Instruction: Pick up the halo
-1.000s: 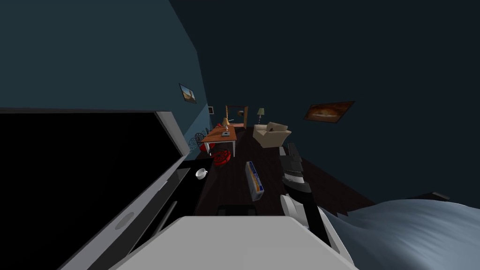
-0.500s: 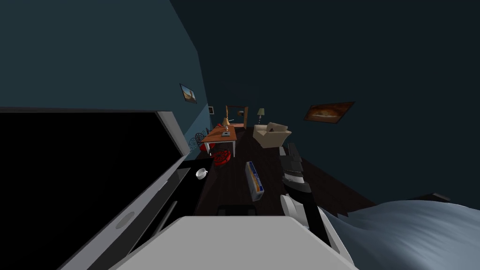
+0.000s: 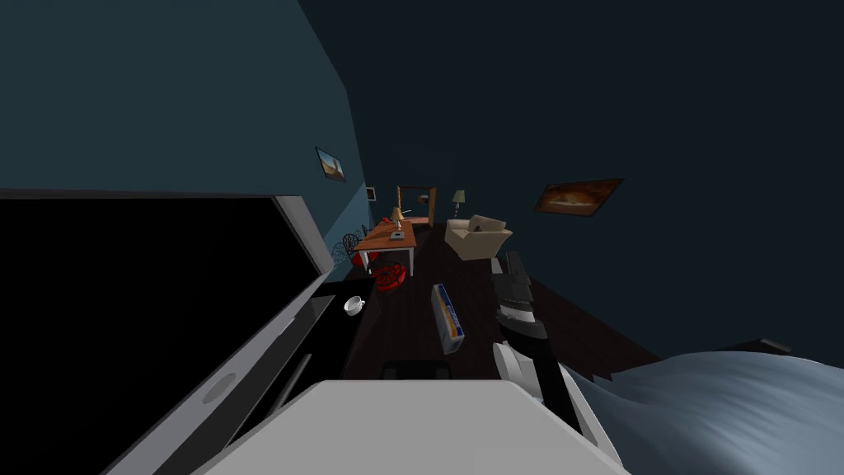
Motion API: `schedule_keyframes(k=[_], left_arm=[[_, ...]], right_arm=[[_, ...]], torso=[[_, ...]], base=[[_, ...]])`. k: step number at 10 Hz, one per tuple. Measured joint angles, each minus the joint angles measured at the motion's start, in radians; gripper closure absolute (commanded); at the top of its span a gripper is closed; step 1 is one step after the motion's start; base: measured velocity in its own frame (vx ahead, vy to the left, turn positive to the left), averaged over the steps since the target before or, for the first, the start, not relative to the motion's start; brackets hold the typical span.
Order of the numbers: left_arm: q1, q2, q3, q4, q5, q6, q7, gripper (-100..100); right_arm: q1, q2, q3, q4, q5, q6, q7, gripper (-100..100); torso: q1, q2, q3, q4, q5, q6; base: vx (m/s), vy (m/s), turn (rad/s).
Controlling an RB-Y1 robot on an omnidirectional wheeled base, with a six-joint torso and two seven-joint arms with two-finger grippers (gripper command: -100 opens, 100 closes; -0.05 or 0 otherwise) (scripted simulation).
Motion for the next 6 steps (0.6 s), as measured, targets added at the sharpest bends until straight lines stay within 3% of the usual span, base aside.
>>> schedule_keyframes(k=[2, 3, 5, 6], left_arm=[[0.029, 0.043, -0.008, -0.030, 0.014, -0.015, 0.007, 100], [0.055, 0.078, -0.012, -0.075, 0.023, -0.012, 0.013, 100], [0.055, 0.080, -0.015, -0.055, 0.027, -0.029, 0.012, 100], [0.054, 0.079, -0.016, -0.053, 0.027, -0.032, 0.012, 0]], right_arm=[[0.000, 0.000, 0.000, 0.000, 0.000, 0.000, 0.000, 0], [0.000, 0.000, 0.000, 0.000, 0.000, 0.000, 0.000, 0], [0.000, 0.000, 0.000, 0.000, 0.000, 0.000, 0.000, 0], [0.000, 0.000, 0.000, 0.000, 0.000, 0.000, 0.000, 0]], torso=[[0.000, 0.000, 0.000, 0.000, -0.001, 0.000], [-0.002, -0.001, -0.001, 0.000, -0.001, 0.000], [-0.002, -0.001, -0.001, 0.000, 0.000, 0.000], [-0.001, -0.001, 0.000, 0.000, 0.000, 0.000]], base=[[0.007, -0.014, 0.013], [0.018, -0.033, 0.013], [0.007, -0.015, 0.004], [0.000, 0.000, 0.000]])
